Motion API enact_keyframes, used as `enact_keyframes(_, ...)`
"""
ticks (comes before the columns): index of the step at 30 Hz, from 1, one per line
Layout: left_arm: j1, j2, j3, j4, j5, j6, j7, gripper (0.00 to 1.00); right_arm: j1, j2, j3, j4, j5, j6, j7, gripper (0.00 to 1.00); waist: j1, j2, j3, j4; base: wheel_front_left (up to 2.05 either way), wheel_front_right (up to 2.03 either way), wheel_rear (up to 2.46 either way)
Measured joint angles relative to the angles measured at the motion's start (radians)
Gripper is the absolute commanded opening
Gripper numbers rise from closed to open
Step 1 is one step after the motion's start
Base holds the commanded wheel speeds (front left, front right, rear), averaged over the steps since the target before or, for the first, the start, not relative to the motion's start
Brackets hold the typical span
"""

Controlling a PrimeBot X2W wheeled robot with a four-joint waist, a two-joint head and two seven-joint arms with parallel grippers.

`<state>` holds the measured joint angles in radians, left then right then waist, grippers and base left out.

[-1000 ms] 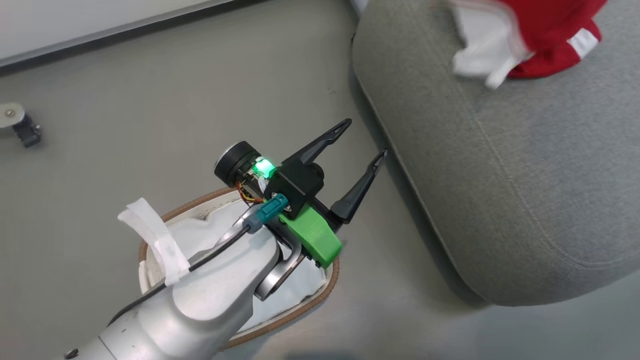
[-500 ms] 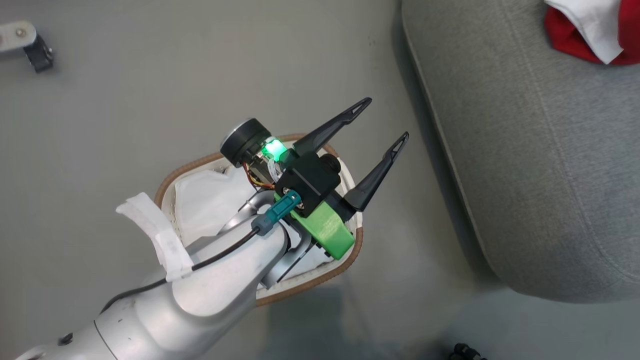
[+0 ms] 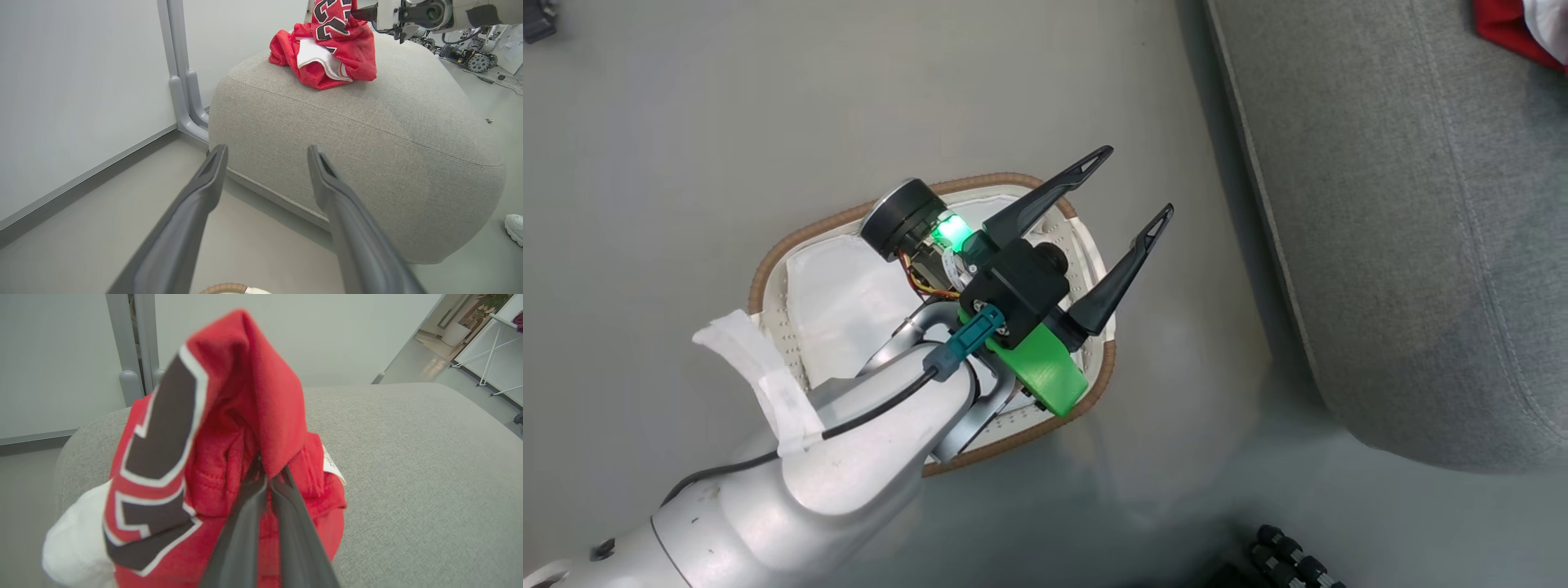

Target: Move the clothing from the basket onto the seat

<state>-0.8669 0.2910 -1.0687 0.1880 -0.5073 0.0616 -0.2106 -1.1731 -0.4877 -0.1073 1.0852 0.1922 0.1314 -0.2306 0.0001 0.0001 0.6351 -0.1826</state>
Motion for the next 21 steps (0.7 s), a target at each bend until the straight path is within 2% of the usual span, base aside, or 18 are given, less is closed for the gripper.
enact_keyframes(1,0.000,0.002,0.001,-0.002,0.000,0.000,0.000,1.00,0.001,0.006,0.002,0.006,-0.001,0.000,-0.003,0.68,0.0000,0.0000,-0.001,-0.006,0.00,0.00,0.00)
enact_keyframes(2,0.000,0.003,0.001,-0.004,0.000,0.000,0.002,1.00,0.003,0.010,0.004,0.010,-0.001,0.000,-0.008,0.97,0.0000,0.0000,-0.002,-0.010,0.00,0.00,0.00)
enact_keyframes(3,0.000,0.006,0.001,-0.005,-0.002,0.002,0.003,1.00,0.005,0.014,0.009,0.012,-0.001,0.000,-0.010,1.00,0.0000,0.0000,-0.004,-0.015,0.00,0.00,0.00)
enact_keyframes(12,0.006,0.024,0.016,-0.008,-0.023,0.016,-0.005,1.00,0.047,0.055,0.098,-0.008,0.042,0.000,-0.026,1.00,-0.0001,0.0000,-0.043,-0.050,0.00,0.00,0.00)
enact_keyframes(21,0.065,0.030,0.093,0.008,-0.071,0.041,-0.042,1.00,0.101,0.061,0.228,-0.115,0.118,0.000,-0.031,1.00,-0.0001,0.0000,-0.129,-0.071,0.00,0.00,0.00)
